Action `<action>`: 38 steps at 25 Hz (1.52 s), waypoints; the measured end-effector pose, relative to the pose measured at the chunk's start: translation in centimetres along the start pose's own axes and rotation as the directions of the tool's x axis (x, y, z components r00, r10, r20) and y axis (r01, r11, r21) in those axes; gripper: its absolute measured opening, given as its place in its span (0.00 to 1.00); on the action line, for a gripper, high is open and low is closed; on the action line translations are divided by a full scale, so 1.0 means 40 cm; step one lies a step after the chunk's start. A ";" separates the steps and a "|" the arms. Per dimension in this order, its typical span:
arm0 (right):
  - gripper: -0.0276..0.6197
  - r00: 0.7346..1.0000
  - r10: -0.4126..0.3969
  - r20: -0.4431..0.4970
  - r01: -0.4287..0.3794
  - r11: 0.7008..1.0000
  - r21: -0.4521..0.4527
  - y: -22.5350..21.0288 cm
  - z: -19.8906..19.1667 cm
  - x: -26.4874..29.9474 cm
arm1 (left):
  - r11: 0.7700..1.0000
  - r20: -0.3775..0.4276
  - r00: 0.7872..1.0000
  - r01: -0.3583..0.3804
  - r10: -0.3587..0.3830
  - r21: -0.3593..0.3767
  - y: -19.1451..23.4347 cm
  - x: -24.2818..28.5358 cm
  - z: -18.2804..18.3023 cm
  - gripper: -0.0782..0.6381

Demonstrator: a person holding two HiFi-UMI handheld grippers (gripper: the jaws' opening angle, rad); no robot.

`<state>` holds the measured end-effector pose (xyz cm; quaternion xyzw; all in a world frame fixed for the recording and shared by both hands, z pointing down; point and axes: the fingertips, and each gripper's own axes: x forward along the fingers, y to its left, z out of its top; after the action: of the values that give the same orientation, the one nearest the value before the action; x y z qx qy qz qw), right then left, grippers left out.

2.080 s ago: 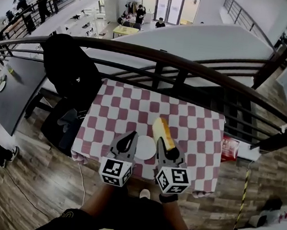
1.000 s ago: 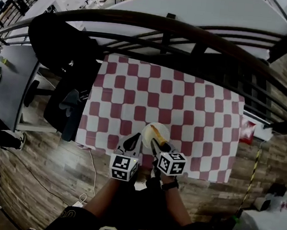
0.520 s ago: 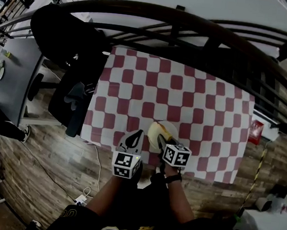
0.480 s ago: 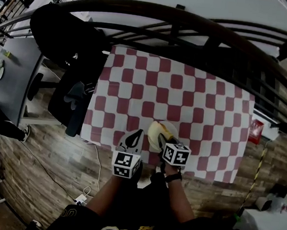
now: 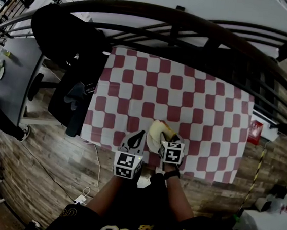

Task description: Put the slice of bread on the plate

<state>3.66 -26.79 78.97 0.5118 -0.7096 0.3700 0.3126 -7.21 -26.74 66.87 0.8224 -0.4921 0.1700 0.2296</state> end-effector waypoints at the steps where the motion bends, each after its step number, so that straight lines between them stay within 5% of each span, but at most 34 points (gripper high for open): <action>1: 0.36 1.000 0.011 -0.005 -0.011 1.000 0.016 -0.002 -0.003 -0.001 | 1.000 0.001 1.000 0.000 0.000 0.003 0.000 -0.001 0.002 0.13; 6: 0.38 0.999 0.001 -0.032 0.002 0.996 0.092 -0.030 -0.026 -0.010 | 1.000 0.003 1.000 0.000 0.000 0.006 -0.002 -0.006 0.003 0.13; 13: 0.67 0.981 -0.115 -0.158 0.125 0.990 0.058 -0.109 -0.092 -0.020 | 1.000 0.006 1.000 0.003 -0.003 0.012 -0.009 -0.012 0.008 0.13; 20: 0.67 0.994 -0.095 0.057 0.095 0.995 0.006 -0.096 0.013 -0.105 | 1.000 0.061 0.998 -0.003 0.003 0.003 -0.005 -0.007 0.069 0.13; 24: 0.65 0.973 -0.058 0.225 0.069 0.997 -0.042 -0.054 0.140 -0.195 | 1.000 0.113 0.994 0.004 -0.004 0.001 -0.016 -0.011 0.139 0.13; 30: 0.30 0.889 -0.003 0.458 0.055 0.993 -0.100 0.019 0.324 -0.381 | 0.999 0.222 0.975 0.023 -0.028 0.024 -0.051 -0.043 0.291 0.13; 38: 0.08 0.708 0.072 0.703 0.044 0.988 -0.145 0.104 0.491 -0.632 | 0.993 0.387 0.918 0.051 -0.087 0.103 -0.125 -0.130 0.484 0.13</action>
<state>5.51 -30.03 46.93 0.5838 -0.8048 0.0936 0.0527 -4.11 -31.42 46.97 0.8662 -0.4902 0.0165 0.0953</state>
